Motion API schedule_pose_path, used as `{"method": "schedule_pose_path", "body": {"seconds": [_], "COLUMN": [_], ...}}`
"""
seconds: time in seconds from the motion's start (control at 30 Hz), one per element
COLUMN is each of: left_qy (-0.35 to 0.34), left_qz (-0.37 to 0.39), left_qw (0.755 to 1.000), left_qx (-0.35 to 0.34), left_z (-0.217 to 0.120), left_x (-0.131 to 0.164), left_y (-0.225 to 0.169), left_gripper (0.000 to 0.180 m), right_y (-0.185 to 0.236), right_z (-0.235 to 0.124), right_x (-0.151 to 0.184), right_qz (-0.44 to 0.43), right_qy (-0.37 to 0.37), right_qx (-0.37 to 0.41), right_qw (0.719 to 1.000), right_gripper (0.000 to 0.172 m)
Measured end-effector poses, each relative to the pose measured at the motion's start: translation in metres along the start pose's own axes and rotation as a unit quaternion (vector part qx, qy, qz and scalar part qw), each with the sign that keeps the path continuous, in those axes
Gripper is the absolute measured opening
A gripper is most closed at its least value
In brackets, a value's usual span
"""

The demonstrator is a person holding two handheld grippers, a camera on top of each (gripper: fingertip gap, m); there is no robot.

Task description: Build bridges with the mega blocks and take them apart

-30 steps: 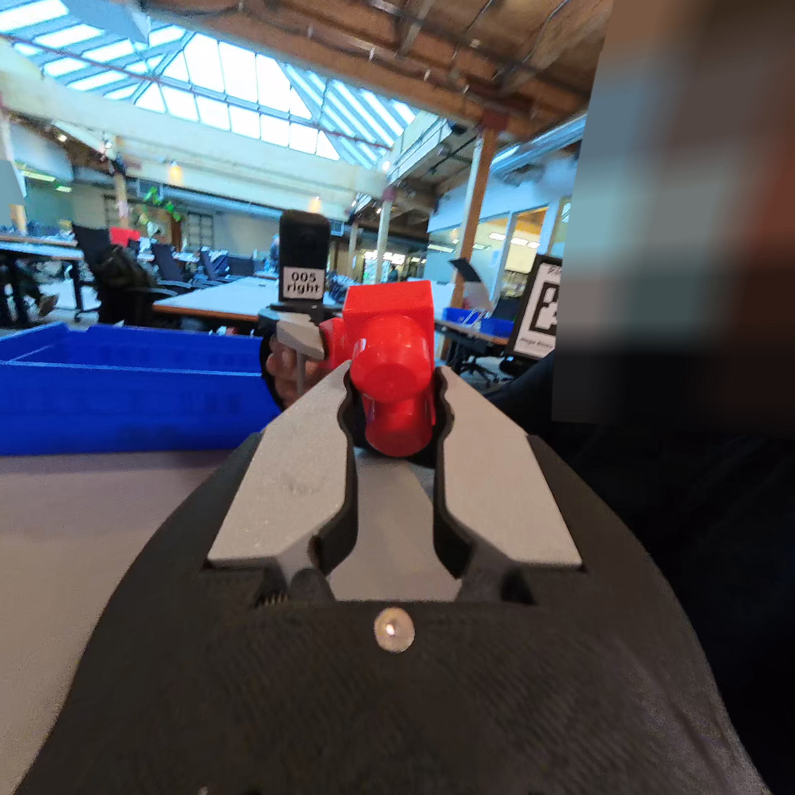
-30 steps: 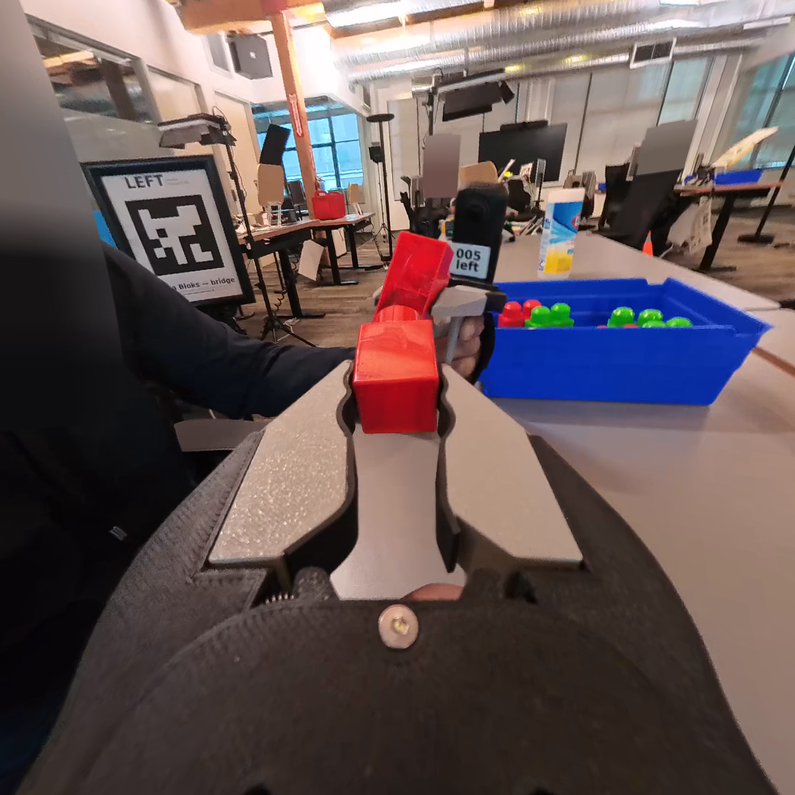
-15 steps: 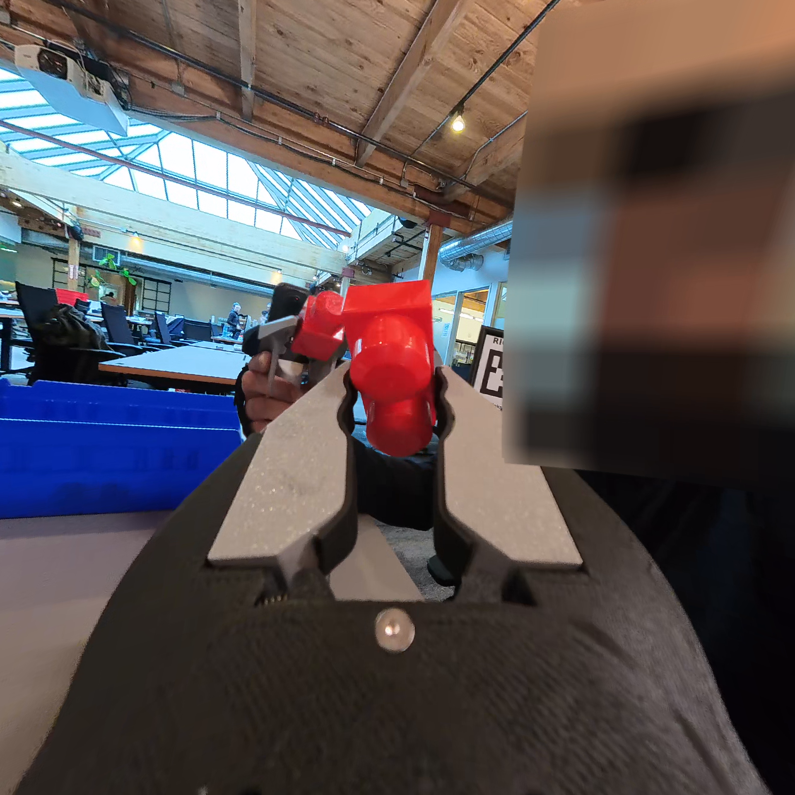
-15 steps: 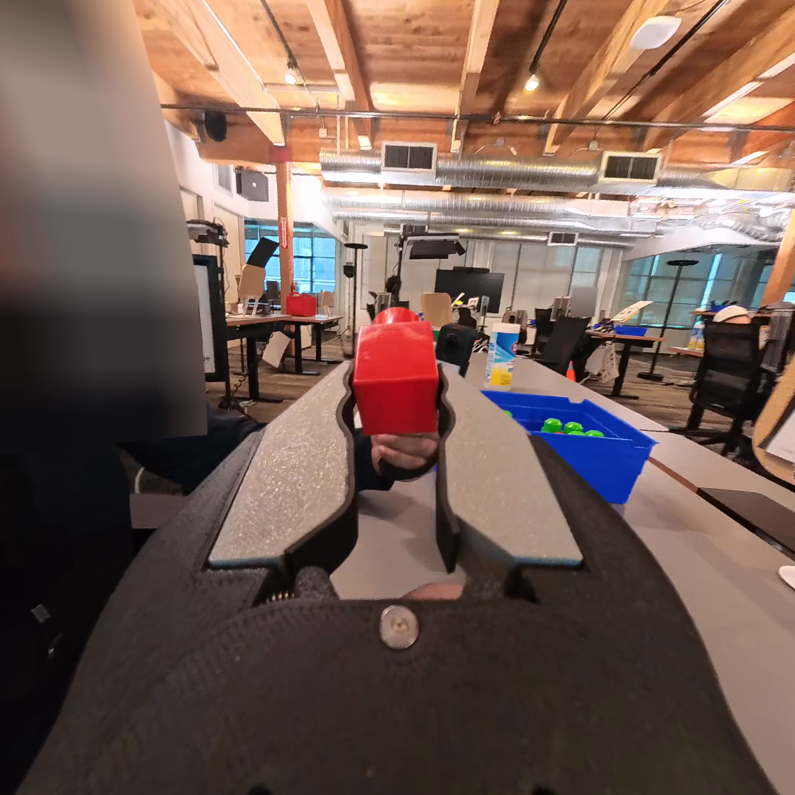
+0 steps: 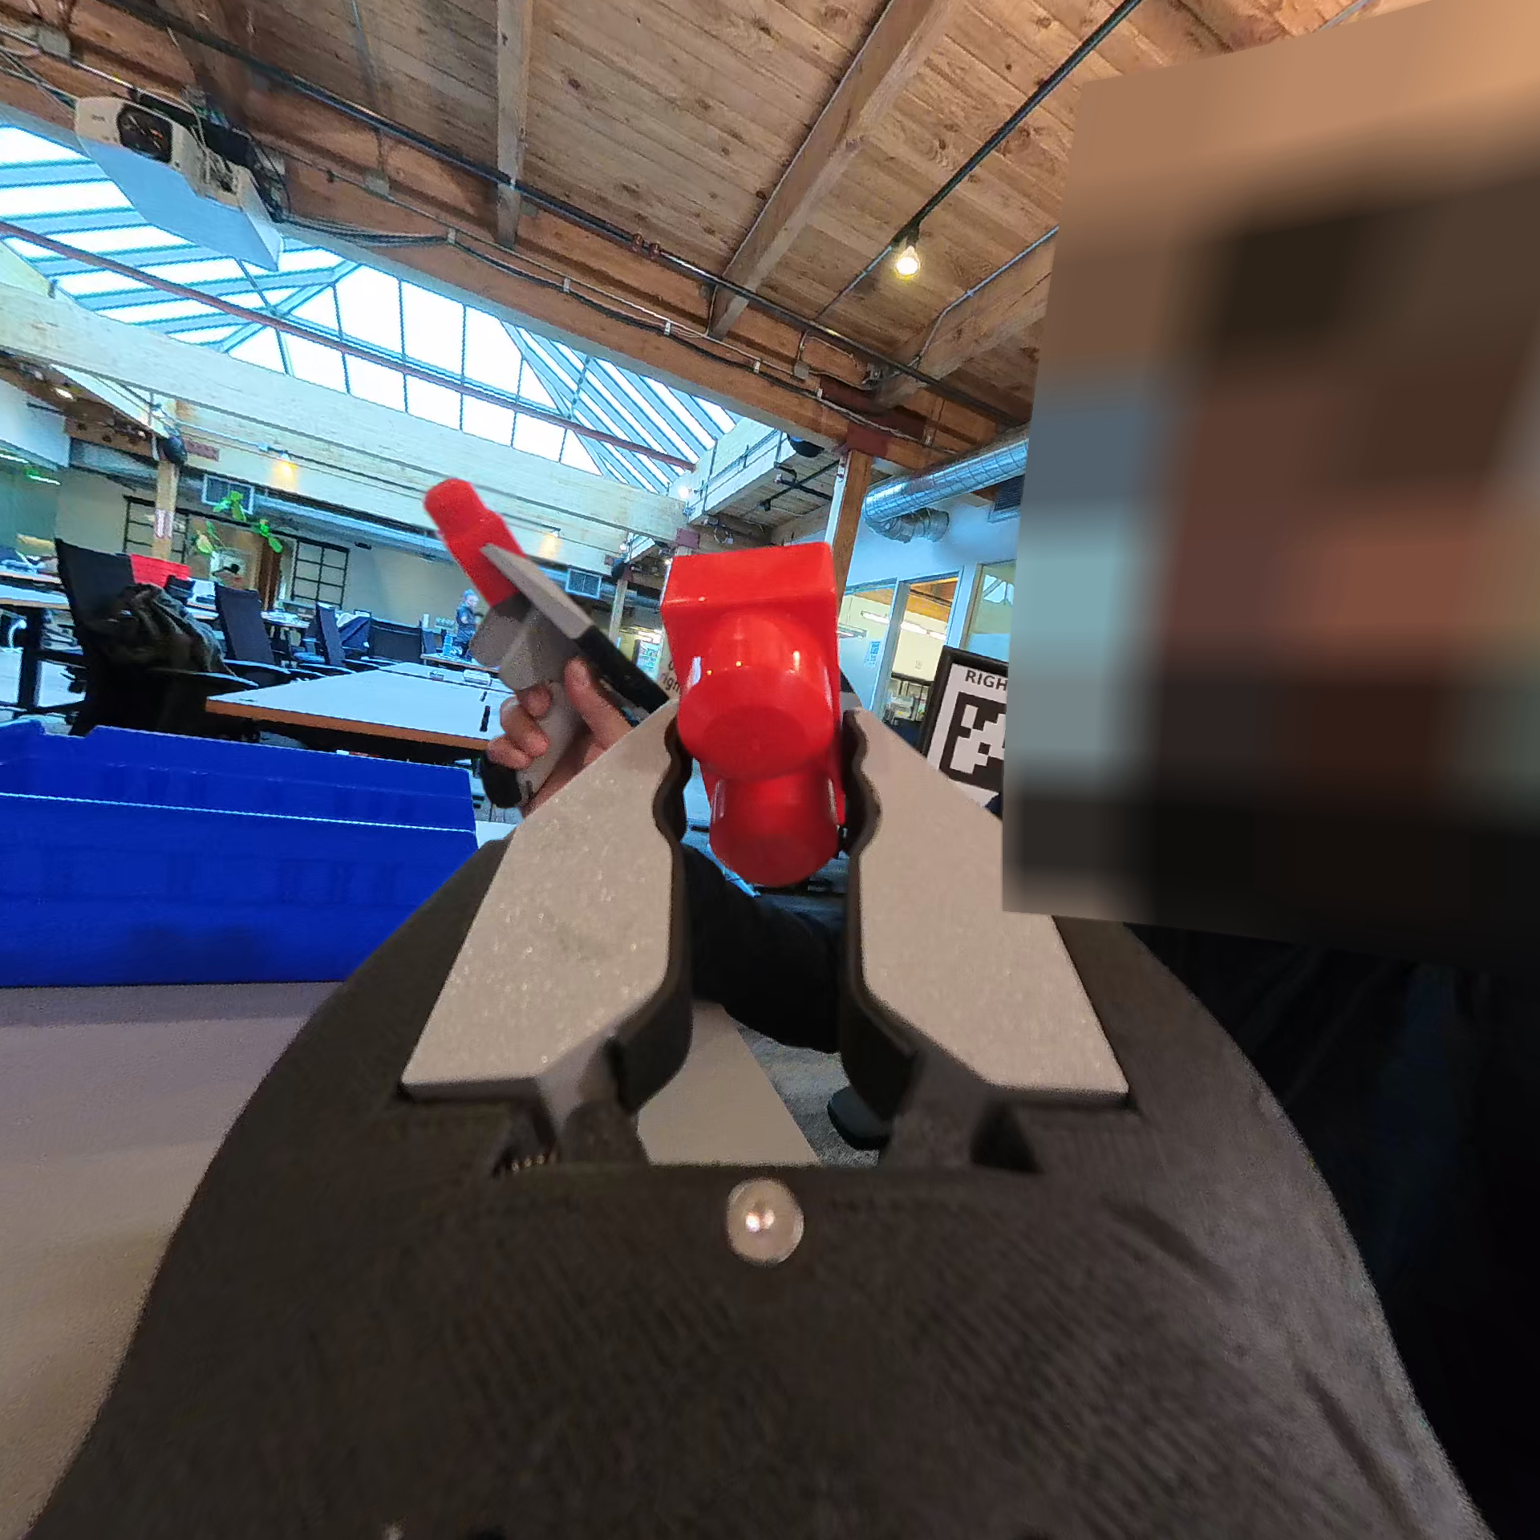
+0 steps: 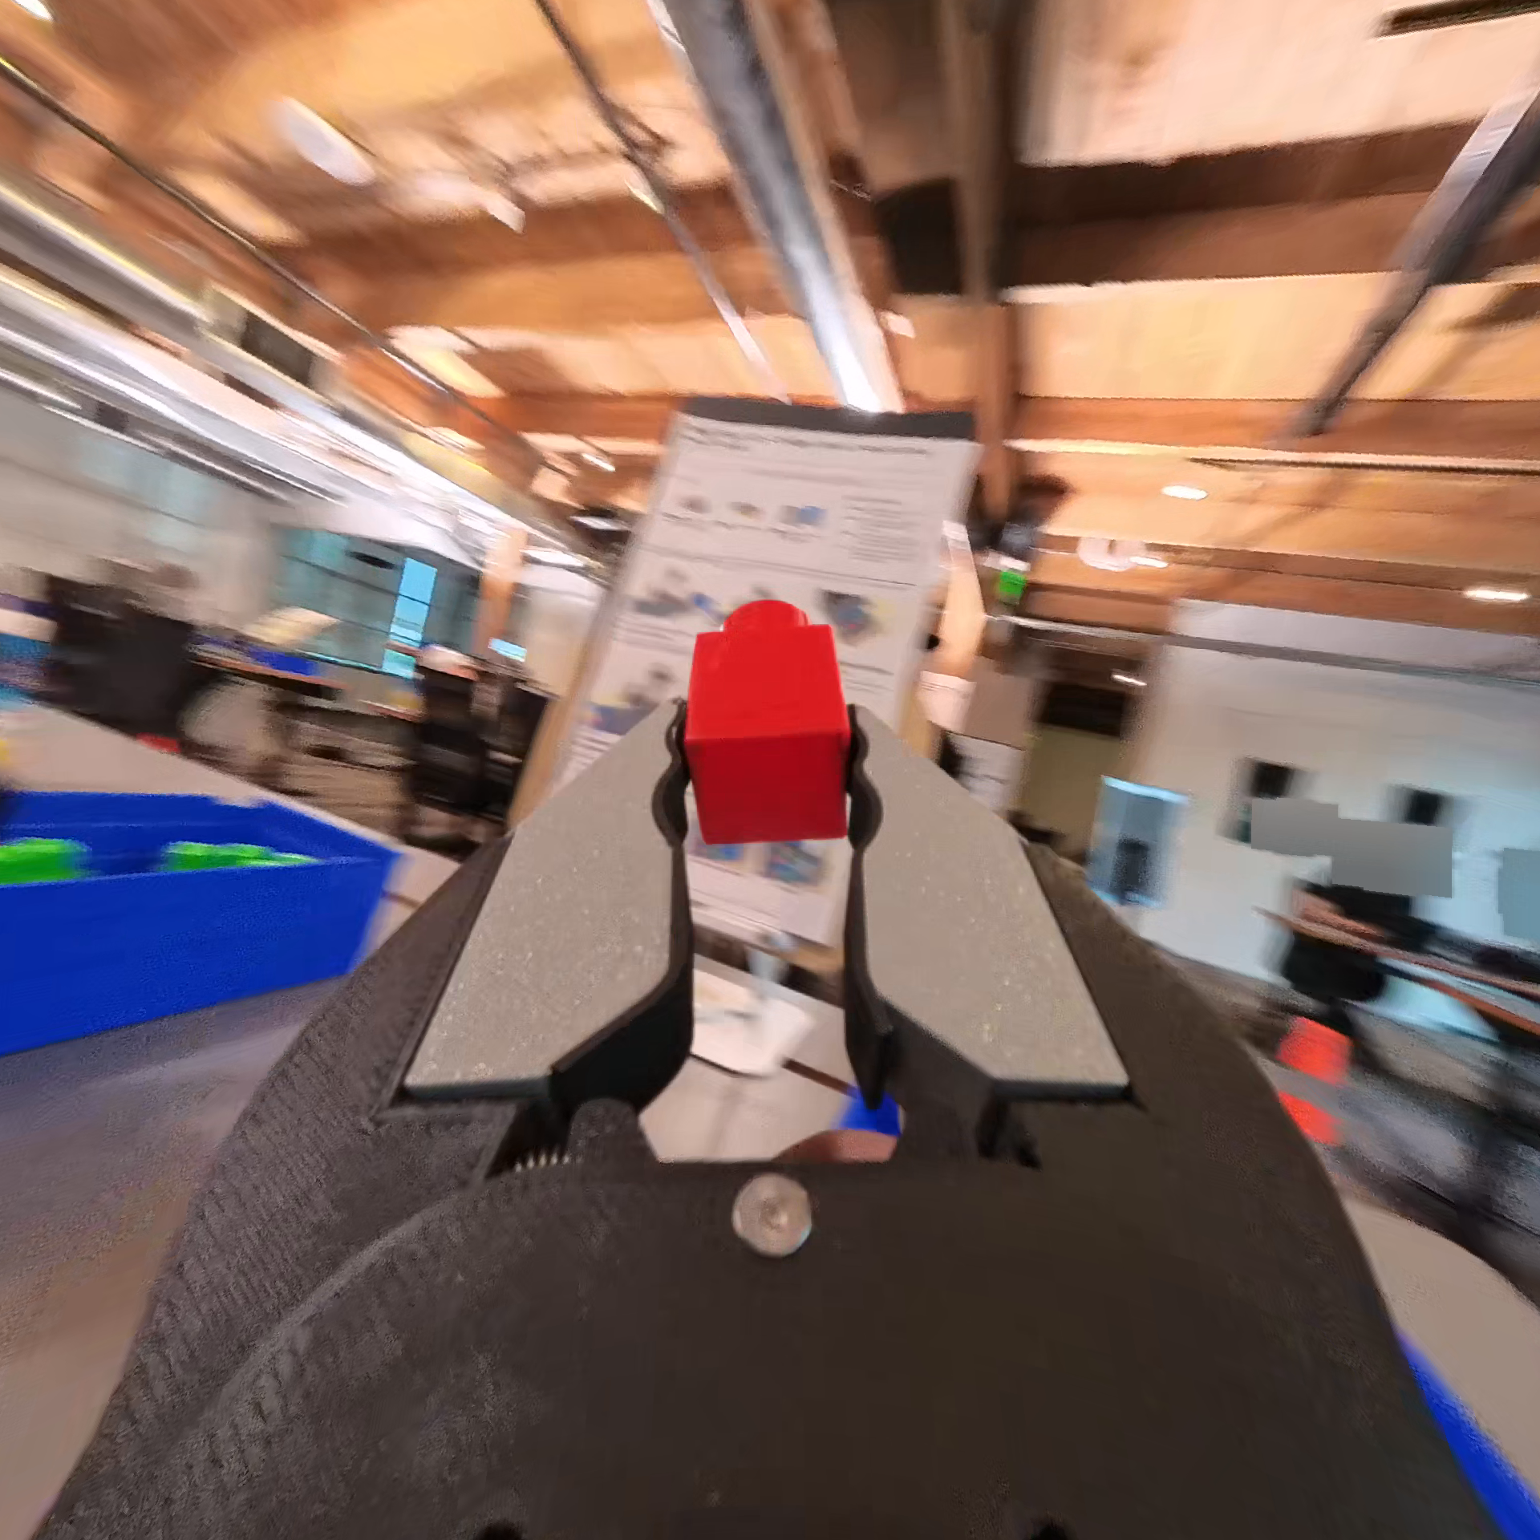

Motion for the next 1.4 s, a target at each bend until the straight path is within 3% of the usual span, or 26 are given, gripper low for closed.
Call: {"method": "schedule_pose_path", "body": {"seconds": [0.07, 0.3, 0.57, 0.7, 0.93, 1.07, 1.17, 1.23, 1.4], "left_qy": [0.001, 0.022, 0.111, 0.122, 0.130, 0.148, 0.142, 0.121, 0.118], "left_qz": [-0.003, -0.015, -0.082, -0.088, -0.117, -0.110, -0.138, -0.171, -0.169], "left_qw": [1.000, 0.998, 0.977, 0.975, 0.962, 0.964, 0.978, 0.978, 0.974], "left_qx": [-0.003, -0.064, -0.159, -0.165, -0.210, -0.189, -0.066, 0.016, 0.097], "left_z": [0.000, -0.002, 0.003, 0.004, -0.006, 0.001, 0.015, 0.021, 0.025], "left_x": [0.001, 0.006, 0.036, 0.040, 0.045, 0.049, 0.050, 0.048, 0.047], "left_y": [0.002, 0.017, 0.051, 0.053, 0.066, 0.062, 0.041, 0.030, 0.013], "left_gripper": [0.034, 0.034, 0.034, 0.034, 0.034, 0.034, 0.034, 0.034, 0.034], "right_y": [-0.014, -0.045, -0.065, -0.060, -0.058, -0.047, -0.016, 0.015, 0.093], "right_z": [0.001, 0.008, 0.018, 0.021, 0.021, 0.024, 0.020, 0.013, 0.005], "right_x": [0.007, 0.036, 0.118, 0.133, 0.127, 0.095, 0.050, 0.026, 0.014], "right_qz": [-0.027, -0.014, 0.010, 0.002, 0.000, -0.014, -0.037, -0.069, -0.050], "right_qy": [0.034, 0.148, 0.393, 0.434, 0.418, 0.324, 0.198, 0.124, 0.086], "right_qx": [0.065, 0.112, 0.107, 0.097, 0.100, 0.078, 0.008, -0.071, -0.285], "right_qw": [0.997, 0.982, 0.913, 0.896, 0.903, 0.943, 0.979, 0.987, 0.953], "right_gripper": [0.033, 0.033, 0.033, 0.033, 0.041, 0.040, 0.026, 0.018, 0.017]}}
Point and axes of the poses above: each gripper's, where its closed fingertips meet, z out along the fingers, x out of its underside, y = z × x across the jaws, the point moved 5 cm from there along -z, back along the fingers, and after that the axes turned 11 degrees about y, right-handed, at the moved point
